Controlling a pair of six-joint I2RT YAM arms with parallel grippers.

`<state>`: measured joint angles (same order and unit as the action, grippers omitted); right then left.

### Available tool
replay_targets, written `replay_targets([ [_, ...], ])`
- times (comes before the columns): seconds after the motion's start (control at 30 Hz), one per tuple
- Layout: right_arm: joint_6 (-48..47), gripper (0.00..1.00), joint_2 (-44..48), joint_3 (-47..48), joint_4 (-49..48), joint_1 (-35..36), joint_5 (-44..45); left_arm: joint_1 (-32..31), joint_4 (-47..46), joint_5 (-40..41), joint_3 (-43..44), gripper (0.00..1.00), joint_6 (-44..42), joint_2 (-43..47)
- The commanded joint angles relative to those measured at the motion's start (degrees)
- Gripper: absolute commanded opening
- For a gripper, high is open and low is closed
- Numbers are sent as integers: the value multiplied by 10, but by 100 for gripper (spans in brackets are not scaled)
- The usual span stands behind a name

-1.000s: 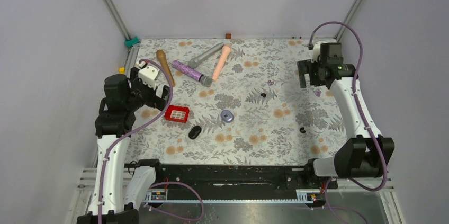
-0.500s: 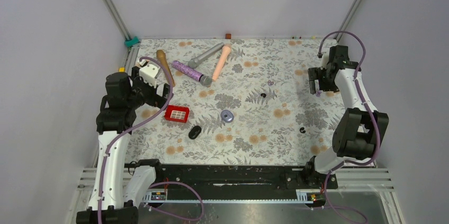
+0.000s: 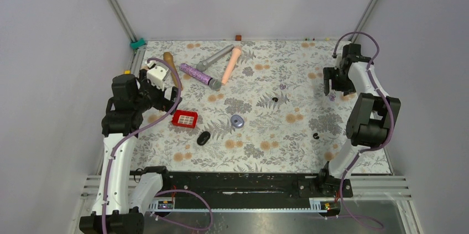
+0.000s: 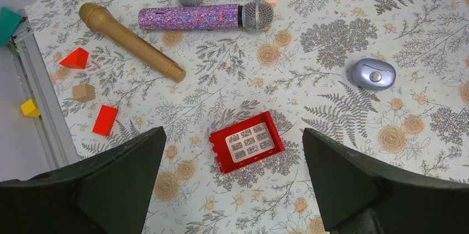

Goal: Insert the wireless bluetooth earbuds into the charging case
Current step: Pick up the charging case at the center of the board.

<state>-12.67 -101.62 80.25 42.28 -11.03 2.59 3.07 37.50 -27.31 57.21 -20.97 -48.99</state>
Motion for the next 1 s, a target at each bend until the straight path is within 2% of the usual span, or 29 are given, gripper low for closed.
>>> replay_targets([
  [0.0,42,79,-36,50,22,-12,-24,1,-26,-21,-1,99,3,-4],
  [0.17,50,73,-71,75,39,-12,-47,0,-26,-24,-1,99,3,-6],
  [0.6,75,65,-100,89,43,-12,-51,1,-26,-29,-3,99,1,-7],
  [0.8,81,57,-72,73,41,-9,-103,1,-26,-49,-6,99,-1,-10],
  [0.87,76,57,-49,58,36,5,-130,1,-24,-64,-7,99,-6,-11],
  [0.97,64,58,-18,47,30,46,-121,1,-16,-88,-7,99,-17,-13],
])
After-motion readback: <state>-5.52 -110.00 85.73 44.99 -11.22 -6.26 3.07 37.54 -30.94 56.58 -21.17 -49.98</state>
